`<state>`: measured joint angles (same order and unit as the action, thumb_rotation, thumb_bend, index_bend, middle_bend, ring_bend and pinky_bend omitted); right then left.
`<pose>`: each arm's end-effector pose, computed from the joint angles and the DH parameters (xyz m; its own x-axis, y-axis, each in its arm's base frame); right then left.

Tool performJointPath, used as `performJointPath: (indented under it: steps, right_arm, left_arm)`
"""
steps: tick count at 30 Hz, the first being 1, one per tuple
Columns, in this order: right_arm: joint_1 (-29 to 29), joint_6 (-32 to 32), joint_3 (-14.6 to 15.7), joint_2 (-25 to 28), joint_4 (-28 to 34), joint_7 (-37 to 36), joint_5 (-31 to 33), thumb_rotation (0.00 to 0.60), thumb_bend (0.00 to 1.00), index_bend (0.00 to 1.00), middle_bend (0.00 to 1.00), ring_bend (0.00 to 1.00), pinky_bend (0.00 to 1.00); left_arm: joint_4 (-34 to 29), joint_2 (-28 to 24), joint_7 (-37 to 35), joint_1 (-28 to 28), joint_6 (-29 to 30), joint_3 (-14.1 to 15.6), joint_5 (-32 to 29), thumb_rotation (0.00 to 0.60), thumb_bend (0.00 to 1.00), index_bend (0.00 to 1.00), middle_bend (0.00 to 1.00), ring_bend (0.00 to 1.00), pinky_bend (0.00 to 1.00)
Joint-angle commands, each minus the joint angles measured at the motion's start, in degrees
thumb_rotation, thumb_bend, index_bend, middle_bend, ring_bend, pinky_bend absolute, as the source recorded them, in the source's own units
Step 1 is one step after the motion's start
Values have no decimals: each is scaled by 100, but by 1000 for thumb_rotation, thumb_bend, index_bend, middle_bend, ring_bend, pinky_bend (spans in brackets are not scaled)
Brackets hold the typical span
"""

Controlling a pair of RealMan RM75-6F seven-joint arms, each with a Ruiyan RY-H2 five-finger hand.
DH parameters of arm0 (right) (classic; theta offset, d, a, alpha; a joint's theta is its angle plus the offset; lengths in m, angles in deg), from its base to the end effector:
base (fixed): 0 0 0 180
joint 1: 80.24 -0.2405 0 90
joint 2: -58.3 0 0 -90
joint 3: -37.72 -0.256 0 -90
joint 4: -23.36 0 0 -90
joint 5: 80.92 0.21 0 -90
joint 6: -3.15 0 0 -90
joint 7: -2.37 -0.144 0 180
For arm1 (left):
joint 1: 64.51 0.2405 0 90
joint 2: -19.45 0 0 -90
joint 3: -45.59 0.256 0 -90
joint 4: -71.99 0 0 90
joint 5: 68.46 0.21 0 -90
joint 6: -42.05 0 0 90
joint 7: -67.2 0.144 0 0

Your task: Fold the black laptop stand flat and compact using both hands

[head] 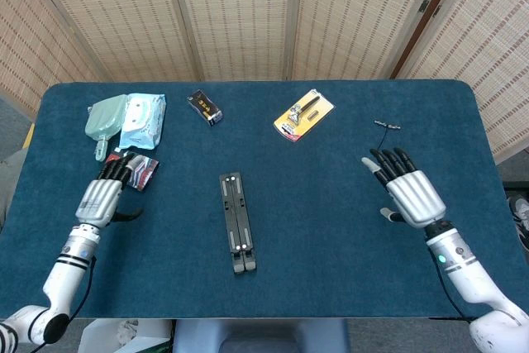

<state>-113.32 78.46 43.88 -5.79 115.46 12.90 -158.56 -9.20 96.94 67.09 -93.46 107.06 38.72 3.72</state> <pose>-0.2447 -0.2891 0.1270 0.6138 -0.0578 0.7873 -0.7592 -0.3166 0.5687 -0.2594 0.3202 0.0745 0.3293 0.1483 0.9325 0.9393 -0.1518 -0.3076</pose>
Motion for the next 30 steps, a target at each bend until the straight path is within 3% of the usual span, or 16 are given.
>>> performJointPath:
  steps: [1, 11, 30]
  right_arm:
    - [538, 260, 84, 302, 140, -272, 250, 600, 70, 0, 28, 0, 0]
    - [1398, 688, 153, 405, -14, -649, 27, 600, 71, 0, 32, 0, 0]
    - [2117, 1216, -343, 123, -155, -542, -249, 600, 70, 0, 33, 0, 0]
  left_arm:
    - [-77, -180, -32, 330, 394, 30, -14, 600, 173, 0, 0, 0, 0]
    - [-365, -351, 136, 1045, 1521, 148, 297, 600, 174, 0, 0, 0, 0]
    - [-1133, -602, 797, 1637, 1955, 371, 507, 600, 173, 0, 0, 0, 0]
